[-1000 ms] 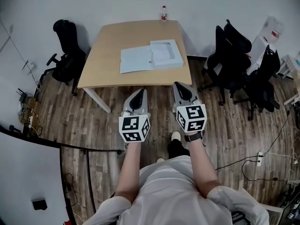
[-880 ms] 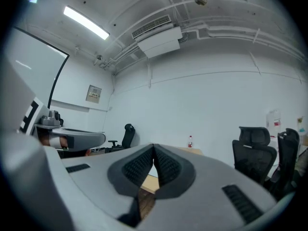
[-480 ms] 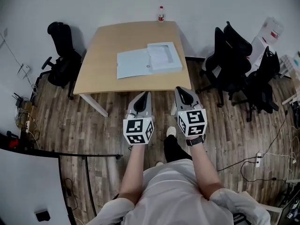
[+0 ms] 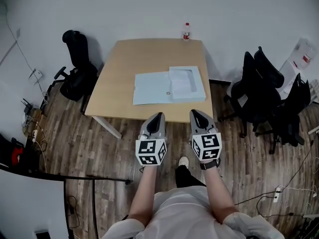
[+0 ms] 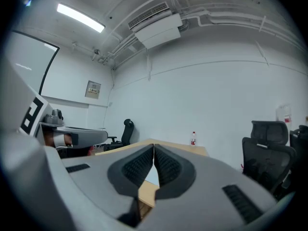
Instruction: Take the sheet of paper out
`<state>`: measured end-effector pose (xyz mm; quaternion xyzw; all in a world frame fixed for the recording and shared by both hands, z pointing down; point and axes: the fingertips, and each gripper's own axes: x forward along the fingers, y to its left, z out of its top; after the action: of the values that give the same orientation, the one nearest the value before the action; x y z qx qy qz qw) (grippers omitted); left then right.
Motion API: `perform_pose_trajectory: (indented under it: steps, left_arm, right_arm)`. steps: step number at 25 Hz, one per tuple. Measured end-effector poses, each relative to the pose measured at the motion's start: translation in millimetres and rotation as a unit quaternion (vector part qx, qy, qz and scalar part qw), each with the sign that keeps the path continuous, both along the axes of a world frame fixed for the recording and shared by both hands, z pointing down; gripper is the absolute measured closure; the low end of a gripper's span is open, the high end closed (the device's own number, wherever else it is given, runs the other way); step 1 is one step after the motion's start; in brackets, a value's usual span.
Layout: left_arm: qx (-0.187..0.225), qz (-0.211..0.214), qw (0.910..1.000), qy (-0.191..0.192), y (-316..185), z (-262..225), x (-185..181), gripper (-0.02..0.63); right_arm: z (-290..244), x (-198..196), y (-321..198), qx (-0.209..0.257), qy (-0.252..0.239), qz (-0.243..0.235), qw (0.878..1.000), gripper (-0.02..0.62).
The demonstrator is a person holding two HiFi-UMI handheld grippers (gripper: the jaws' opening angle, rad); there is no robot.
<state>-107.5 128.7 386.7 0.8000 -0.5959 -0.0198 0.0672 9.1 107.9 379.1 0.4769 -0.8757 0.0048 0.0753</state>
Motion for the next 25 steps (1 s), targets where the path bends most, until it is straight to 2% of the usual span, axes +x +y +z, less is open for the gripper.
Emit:
perform_pose_trajectory:
  steps: [7,14,19,25]
  left_arm:
    - [0.016,-0.010,0.9998,-0.010,-82.8,-20.6,1.0,0.597]
    - [0.017,-0.006,0.9996,-0.020,-148.6,-22.5,16.0,0.597]
    - [0.010,-0.011,0.9995,-0.027,-195.6,-19.7,20.4,0.597]
    - [0.010,-0.037,0.9989,-0.028,-238.6,-18.0,10.9,0.597]
  right_arm:
    - [-26.2,4.3,-87.2,0.019,-0.017,-0.004,1.000,0.583]
    - [-24.2,5.8,-162.0,0.009,-0.028,-0.020,0.999,0.583]
    - [-26.6,1.2,-198.5,0.005,-0.036,-0.035,0.999,0.583]
    - [-40.7,-2.6,-230.4,0.026,-0.046,-0.054,0.997,0.583]
